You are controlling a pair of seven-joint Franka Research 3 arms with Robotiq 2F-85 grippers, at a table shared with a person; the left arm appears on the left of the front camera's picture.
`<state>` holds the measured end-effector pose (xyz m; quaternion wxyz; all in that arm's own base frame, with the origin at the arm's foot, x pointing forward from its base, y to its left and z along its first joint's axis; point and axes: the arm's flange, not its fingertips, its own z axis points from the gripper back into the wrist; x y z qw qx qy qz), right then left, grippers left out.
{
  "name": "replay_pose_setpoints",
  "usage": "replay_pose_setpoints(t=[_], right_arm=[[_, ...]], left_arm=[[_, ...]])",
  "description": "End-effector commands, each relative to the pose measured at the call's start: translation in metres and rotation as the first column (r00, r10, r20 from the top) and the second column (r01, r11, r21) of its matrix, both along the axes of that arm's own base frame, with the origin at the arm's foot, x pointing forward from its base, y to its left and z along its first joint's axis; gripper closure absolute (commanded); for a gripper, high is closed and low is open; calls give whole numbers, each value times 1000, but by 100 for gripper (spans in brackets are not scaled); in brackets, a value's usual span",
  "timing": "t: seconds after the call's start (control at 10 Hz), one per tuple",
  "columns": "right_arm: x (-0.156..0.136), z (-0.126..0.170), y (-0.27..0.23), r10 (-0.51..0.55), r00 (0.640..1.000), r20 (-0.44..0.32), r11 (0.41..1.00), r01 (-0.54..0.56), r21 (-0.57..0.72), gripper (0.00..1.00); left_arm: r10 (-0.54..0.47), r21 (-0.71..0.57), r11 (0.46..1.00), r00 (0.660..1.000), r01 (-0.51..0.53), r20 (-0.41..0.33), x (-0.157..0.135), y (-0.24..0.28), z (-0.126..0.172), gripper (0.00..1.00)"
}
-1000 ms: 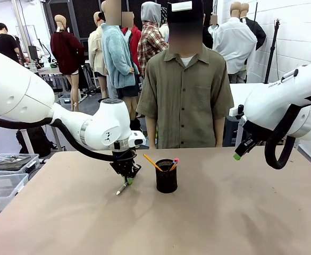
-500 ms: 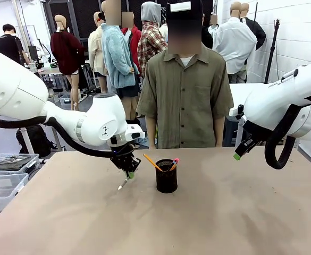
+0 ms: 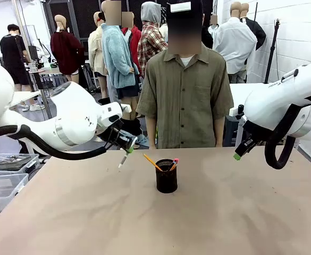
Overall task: Place the pens into the pen holder.
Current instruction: Pick up a writing instrument from the table and place it into the Pen holder.
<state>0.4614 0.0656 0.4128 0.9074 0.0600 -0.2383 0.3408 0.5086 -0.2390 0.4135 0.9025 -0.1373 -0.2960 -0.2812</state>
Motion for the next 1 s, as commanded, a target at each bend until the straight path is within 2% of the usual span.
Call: replay_pose_setpoints(t=[0.0,0.1,0.2,0.3,0.4,0.5,0.6,0.7,0.8,0.9], right_arm=[[0,-6,-2,12,1000,19,1000,-12,11,33],[0,-6,-2,12,1000,19,1000,-12,11,33],[0,-6,-2,12,1000,19,1000,-12,11,33],[0,-6,-2,12,1000,19,1000,-12,11,33],[0,-6,-2,12,1000,19,1000,-12,11,33],[0,-6,-2,12,1000,19,1000,-12,11,33],[0,-6,-2,12,1000,19,1000,-12,11,33],[0,-6,-2,12,1000,19,1000,-12,11,33],[0,-6,-2,12,1000,19,1000,-12,11,33],[0,-6,-2,12,1000,19,1000,-12,11,33]], left_arm=[[-198,-143,968,978,207,71,-12,29,-9,100],[-306,-196,925,943,326,129,-9,31,-7,100],[-409,-250,859,892,447,190,-5,32,-7,100],[-449,-280,814,857,509,253,1,34,-8,100],[-458,-323,782,843,532,281,6,36,-8,100],[-450,-302,780,827,548,338,17,38,-10,100],[-489,-318,732,790,602,370,27,37,-14,100],[-530,-362,638,729,680,434,35,36,-20,100],[-549,-370,589,692,718,469,39,35,-24,100],[-559,-365,528,637,767,530,39,28,-27,100]])
